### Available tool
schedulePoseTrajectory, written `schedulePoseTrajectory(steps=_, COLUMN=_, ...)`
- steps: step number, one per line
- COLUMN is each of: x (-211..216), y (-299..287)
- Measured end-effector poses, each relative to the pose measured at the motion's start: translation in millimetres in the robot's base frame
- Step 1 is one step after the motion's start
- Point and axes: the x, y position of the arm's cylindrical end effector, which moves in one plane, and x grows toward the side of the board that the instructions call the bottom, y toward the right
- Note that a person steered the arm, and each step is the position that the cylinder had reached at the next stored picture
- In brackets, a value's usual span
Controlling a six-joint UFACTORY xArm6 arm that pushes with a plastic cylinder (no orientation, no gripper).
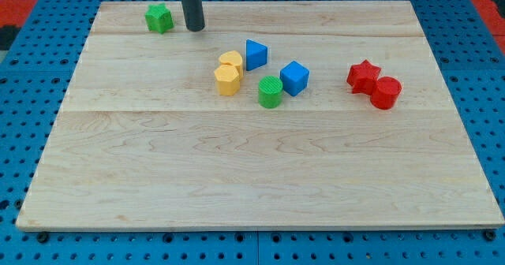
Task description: Put the yellow heart at the top center of the board
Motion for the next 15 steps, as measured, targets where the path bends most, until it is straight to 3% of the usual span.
schedulePoseTrajectory(steps=1, x=-3, y=-46)
schedulePoseTrajectory(steps=2, x=11, y=-46)
schedulePoseTrajectory(steps=4, x=92, y=84)
schedulePoseTrajectory(steps=5, x=94, y=122)
schedulePoseTrajectory(steps=7, x=169, y=136)
schedulePoseTrajectory(steps=8, x=179, y=98)
schedulePoseTrajectory(steps=10, x=80, y=106)
schedulePoseTrajectory(steps=11, x=40, y=77)
schedulePoseTrajectory(steps=13, x=50, y=96)
schedulePoseTrajectory(steps=14, x=14, y=100)
schedulePoseTrajectory(steps=15, x=18, y=98)
